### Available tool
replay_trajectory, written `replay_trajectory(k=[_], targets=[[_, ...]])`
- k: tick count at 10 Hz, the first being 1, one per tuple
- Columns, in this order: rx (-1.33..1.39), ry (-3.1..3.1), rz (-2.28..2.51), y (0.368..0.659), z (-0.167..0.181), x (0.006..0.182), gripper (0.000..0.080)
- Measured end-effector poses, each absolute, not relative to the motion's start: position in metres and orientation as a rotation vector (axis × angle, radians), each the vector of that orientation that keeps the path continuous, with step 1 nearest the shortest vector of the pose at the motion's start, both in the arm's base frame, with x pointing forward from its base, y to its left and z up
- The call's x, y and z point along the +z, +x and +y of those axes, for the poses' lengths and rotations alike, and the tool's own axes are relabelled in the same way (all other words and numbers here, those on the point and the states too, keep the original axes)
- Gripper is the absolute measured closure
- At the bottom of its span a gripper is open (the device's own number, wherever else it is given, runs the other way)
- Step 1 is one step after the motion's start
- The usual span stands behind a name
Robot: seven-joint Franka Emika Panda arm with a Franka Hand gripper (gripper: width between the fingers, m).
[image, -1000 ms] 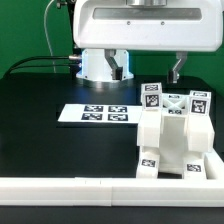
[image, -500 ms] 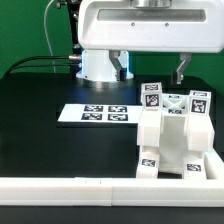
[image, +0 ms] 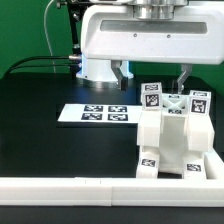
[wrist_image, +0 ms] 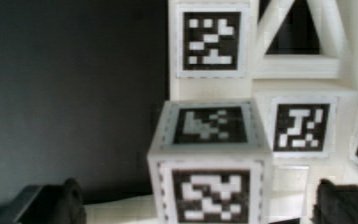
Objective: Assemble chair
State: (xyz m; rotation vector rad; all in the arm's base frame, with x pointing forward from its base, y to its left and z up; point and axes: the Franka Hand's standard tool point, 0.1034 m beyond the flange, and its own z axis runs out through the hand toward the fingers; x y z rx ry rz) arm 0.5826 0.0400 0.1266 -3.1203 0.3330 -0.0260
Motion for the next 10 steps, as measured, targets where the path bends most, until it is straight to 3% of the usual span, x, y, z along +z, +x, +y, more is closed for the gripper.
replay_trajectory(k=[1,2,3,4,5,10], targets=[[-0.019,-3.117,0.362,0.5823,0.0406,0.1264,0.015],[-0.022,-3.115,0.383,0.5827,0.0401,0.1265,0.0258],[-0.022,-3.107,0.431,0.5826,0.0402,0.1265,0.0258],[-0.021,-3.094,0.519,0.5826,0.0403,0.1264,0.0441],[-0.022,-3.078,0.602,0.5827,0.0403,0.1265,0.0521],[-0.02,-2.931,1.113,0.5827,0.0395,0.1263,0.052]])
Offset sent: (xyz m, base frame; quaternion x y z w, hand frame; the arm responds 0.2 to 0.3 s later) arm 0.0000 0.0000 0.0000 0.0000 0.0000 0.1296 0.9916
